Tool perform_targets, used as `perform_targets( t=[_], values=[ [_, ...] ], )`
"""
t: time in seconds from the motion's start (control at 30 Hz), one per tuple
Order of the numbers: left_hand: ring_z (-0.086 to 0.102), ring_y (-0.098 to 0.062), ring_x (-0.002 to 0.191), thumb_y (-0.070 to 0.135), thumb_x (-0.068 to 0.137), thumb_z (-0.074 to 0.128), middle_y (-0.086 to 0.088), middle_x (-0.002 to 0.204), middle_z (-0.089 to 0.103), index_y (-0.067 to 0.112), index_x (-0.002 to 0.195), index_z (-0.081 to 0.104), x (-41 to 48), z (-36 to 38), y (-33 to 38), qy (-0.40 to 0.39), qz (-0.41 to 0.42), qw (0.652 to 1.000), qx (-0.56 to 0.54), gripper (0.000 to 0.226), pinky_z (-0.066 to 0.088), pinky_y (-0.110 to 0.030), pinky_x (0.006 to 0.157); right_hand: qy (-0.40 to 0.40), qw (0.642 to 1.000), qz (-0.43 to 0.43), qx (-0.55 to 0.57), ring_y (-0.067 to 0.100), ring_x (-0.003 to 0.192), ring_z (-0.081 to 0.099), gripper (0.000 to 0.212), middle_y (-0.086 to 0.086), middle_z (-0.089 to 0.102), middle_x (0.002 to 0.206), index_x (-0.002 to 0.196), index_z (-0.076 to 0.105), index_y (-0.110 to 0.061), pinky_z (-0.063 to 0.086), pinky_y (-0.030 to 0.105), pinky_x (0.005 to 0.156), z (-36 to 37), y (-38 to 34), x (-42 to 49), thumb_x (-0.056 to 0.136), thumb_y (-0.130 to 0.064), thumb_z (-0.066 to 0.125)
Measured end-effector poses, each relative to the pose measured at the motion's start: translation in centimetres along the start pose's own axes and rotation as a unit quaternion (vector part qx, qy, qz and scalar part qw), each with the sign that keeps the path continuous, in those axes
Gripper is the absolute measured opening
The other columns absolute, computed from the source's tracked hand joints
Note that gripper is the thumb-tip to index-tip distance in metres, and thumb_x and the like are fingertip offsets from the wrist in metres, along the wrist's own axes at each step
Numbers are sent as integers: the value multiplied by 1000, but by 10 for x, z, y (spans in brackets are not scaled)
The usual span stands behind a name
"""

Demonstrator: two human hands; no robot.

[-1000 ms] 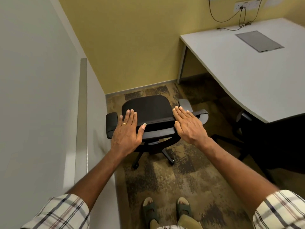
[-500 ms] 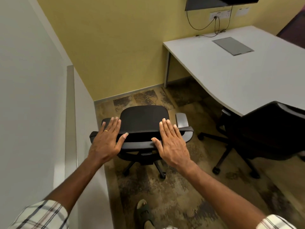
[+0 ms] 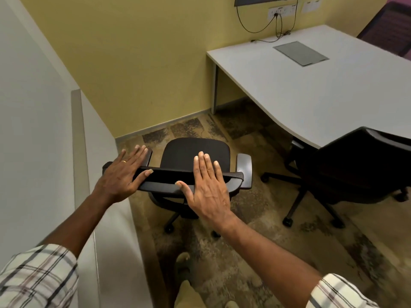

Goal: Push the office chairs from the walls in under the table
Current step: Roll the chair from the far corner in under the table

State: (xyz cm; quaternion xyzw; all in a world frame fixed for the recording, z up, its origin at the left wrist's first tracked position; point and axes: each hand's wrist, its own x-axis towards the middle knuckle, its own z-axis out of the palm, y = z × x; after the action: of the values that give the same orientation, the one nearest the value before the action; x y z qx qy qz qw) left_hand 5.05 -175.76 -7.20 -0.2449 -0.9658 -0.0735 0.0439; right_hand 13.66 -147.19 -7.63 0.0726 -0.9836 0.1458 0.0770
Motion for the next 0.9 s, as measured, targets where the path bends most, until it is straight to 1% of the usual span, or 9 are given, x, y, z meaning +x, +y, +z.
perform_targets(
  t=[0.07, 0.13, 0.23, 0.3, 0.5, 0.53, 0.6, 0.77, 0.9],
  values=[
    [1, -9, 161, 66, 106, 21, 2, 175, 6, 21, 168, -1, 13, -1, -9, 8, 8, 1000, -9, 80, -2, -34, 131, 3, 1000, 5, -1, 19, 158, -15, 91, 8, -11, 172, 163, -2, -8, 3, 46, 130, 1, -10, 14, 100, -74, 7],
    [0, -11, 161, 66, 105, 23, 2, 175, 1, 20, 167, -5, 19, 2, -17, 12, 15, 1000, -16, 82, -1, -38, 131, 1, 1000, 13, -4, 19, 157, -19, 92, 8, -15, 171, 162, -4, -8, 1, 47, 130, 7, -21, 17, 100, -74, 6],
    [0, -12, 161, 67, 105, 23, 2, 175, 0, 20, 167, -5, 37, 9, -43, 7, 20, 1000, -22, 83, -2, -39, 131, -3, 999, 34, -5, 20, 157, -20, 93, 9, -17, 171, 162, -5, -7, 3, 49, 130, 23, -41, 32, 99, -75, 6],
    [-2, -11, 161, 68, 104, 22, 1, 175, 0, 18, 167, -4, 68, 8, -73, -6, 23, 999, -27, 85, -1, -41, 131, -7, 999, 51, -4, 21, 157, -21, 95, 9, -18, 171, 162, -5, -7, 3, 49, 130, 34, -53, 64, 98, -77, 6],
    [-11, -6, 159, 74, 101, 13, 2, 175, -5, 17, 167, -5, 139, 7, -124, -51, 50, 997, -15, 89, -3, -43, 131, -13, 998, 51, -33, 22, 157, -20, 102, 10, -18, 170, 162, -7, -6, 3, 50, 129, 44, -61, 130, 95, -82, 11],
    [-12, -5, 159, 75, 101, 12, 2, 174, -5, 17, 167, -5, 146, 6, -125, -47, 53, 997, -8, 89, -3, -43, 131, -6, 998, 39, -42, 22, 158, -18, 103, 11, -17, 171, 162, -6, -6, 4, 50, 129, 42, -57, 135, 95, -82, 11],
    [-13, -5, 159, 78, 100, 10, 3, 174, -5, 18, 167, -5, 186, 5, -140, -53, 66, 996, -11, 91, -4, -44, 131, 0, 997, 54, -47, 22, 158, -16, 104, 10, -14, 171, 162, -4, -6, 5, 50, 129, 44, -51, 165, 94, -83, 12],
    [-13, -6, 159, 80, 99, 8, 3, 174, -5, 18, 167, -4, 234, 17, -142, -67, 84, 994, -10, 93, -3, -45, 131, 5, 995, 67, -73, 22, 159, -11, 105, 10, -8, 172, 162, 1, -6, 8, 50, 129, 45, -28, 195, 94, -84, 14],
    [-8, -8, 160, 79, 99, 8, 2, 174, 0, 14, 167, 1, 276, 20, -145, -47, 94, 994, -18, 95, -1, -45, 131, 9, 992, 94, -83, 22, 159, -11, 107, 11, -7, 172, 162, 2, -5, 7, 50, 129, 43, -9, 227, 92, -86, 10]
  ],
)
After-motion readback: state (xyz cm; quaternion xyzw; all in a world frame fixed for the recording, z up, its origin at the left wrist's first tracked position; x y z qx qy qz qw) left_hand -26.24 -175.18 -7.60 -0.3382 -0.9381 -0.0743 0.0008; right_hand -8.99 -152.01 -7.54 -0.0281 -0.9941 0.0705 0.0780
